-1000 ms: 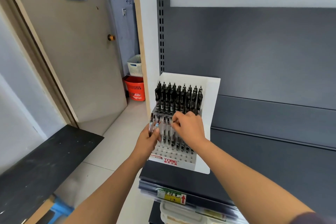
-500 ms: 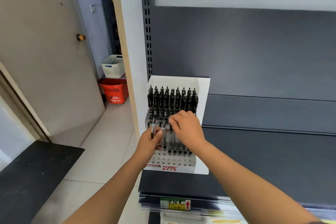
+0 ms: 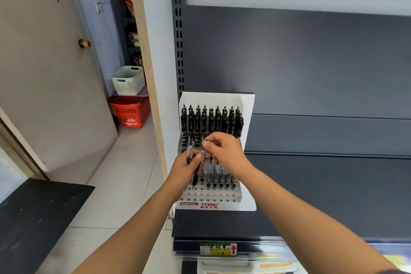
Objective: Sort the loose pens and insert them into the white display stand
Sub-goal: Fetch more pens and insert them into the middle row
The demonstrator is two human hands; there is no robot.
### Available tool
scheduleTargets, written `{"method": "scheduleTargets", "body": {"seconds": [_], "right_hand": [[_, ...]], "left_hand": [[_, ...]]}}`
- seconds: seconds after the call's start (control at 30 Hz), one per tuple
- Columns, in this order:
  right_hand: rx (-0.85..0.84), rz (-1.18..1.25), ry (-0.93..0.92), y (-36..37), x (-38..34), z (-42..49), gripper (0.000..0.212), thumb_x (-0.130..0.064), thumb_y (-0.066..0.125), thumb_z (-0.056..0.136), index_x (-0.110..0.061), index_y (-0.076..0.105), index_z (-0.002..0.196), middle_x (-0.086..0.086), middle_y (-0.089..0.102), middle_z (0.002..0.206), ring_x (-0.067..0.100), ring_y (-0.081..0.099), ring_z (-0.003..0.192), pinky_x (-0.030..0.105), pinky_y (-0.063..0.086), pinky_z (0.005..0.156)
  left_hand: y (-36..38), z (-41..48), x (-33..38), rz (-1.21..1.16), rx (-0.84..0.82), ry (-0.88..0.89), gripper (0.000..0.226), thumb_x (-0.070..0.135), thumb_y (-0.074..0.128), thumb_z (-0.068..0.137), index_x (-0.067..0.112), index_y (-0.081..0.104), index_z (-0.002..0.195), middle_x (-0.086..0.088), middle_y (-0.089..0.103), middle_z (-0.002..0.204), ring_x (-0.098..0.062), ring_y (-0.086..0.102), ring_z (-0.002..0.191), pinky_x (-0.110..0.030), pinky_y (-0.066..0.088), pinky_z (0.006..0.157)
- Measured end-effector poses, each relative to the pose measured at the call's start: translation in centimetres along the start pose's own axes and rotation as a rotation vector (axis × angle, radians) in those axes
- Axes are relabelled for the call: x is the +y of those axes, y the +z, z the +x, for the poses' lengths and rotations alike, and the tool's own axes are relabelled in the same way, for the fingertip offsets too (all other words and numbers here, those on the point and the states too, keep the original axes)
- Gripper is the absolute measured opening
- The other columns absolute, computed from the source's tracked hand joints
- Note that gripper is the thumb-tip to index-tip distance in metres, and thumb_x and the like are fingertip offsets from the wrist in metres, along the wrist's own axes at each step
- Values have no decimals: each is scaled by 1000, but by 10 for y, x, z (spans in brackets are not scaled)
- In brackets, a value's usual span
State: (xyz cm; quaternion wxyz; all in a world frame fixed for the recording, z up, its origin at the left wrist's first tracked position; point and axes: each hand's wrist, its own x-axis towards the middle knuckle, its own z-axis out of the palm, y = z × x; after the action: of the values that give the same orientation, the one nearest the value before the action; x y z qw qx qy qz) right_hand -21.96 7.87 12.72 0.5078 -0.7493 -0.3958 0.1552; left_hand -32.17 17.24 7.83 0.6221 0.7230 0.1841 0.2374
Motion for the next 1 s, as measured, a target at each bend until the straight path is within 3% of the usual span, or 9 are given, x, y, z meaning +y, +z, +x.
{"method": "scheduleTargets", "body": {"seconds": [0.1, 0.27, 0.37, 0.47, 0.6, 0.77, 1.0], "right_hand": [[80, -222, -62, -4, 0, 2, 11, -27, 58, 93, -20, 60, 84, -1, 65, 73, 17, 63, 73, 32, 53, 71], [108, -277, -70, -3, 4, 3, 11, -30, 56, 93, -23, 60, 86, -6, 65, 70, 13, 63, 69, 33, 54, 73], [76, -325, -61, 4, 11, 2, 11, -30, 56, 94, -21, 61, 89, -4, 66, 74, 12, 62, 69, 32, 54, 71], [50, -387, -87, 10, 15, 0, 13, -29, 57, 93, -18, 62, 97, -4, 67, 83, 13, 63, 75, 33, 53, 71], [73, -735, -232, 14, 14, 3, 15, -33, 52, 94, -22, 60, 101, -4, 67, 89, 18, 59, 87, 29, 42, 60], [42, -944, -295, 14, 18, 4, 28, -40, 47, 96, -20, 67, 94, -3, 59, 95, 20, 55, 95, 27, 36, 60], [-12, -959, -278, 14, 20, 2, 31, -39, 43, 98, -20, 68, 97, -3, 59, 98, 22, 53, 101, 28, 38, 64]], "left_hand": [[1, 4, -4, 203, 18, 43, 14, 24, 49, 96, 19, 60, 88, 4, 60, 80, -18, 57, 80, -31, 47, 76], [-1, 4, -11, 355, 163, 40, 24, 35, 47, 95, 21, 57, 78, 3, 56, 62, -19, 56, 62, -37, 48, 65], [-3, 2, -12, 333, 178, 17, 30, 38, 50, 93, 14, 58, 77, 3, 54, 57, -15, 51, 53, -37, 47, 60], [-6, 1, -14, 291, 139, -15, 18, 29, 56, 91, 25, 53, 74, 4, 51, 59, -14, 48, 55, -32, 42, 59], [-8, -7, -22, 251, 35, -54, 12, 21, 63, 87, 23, 52, 83, 7, 49, 65, -10, 46, 59, -25, 39, 60], [-11, -12, -22, 82, 53, -60, 9, 27, 44, 97, 23, 49, 92, -1, 51, 70, -12, 41, 55, -19, 34, 49], [-16, -14, -23, 112, 70, -47, 13, 15, 46, 97, 17, 55, 89, -1, 54, 66, -6, 54, 54, -26, 54, 60]]}}
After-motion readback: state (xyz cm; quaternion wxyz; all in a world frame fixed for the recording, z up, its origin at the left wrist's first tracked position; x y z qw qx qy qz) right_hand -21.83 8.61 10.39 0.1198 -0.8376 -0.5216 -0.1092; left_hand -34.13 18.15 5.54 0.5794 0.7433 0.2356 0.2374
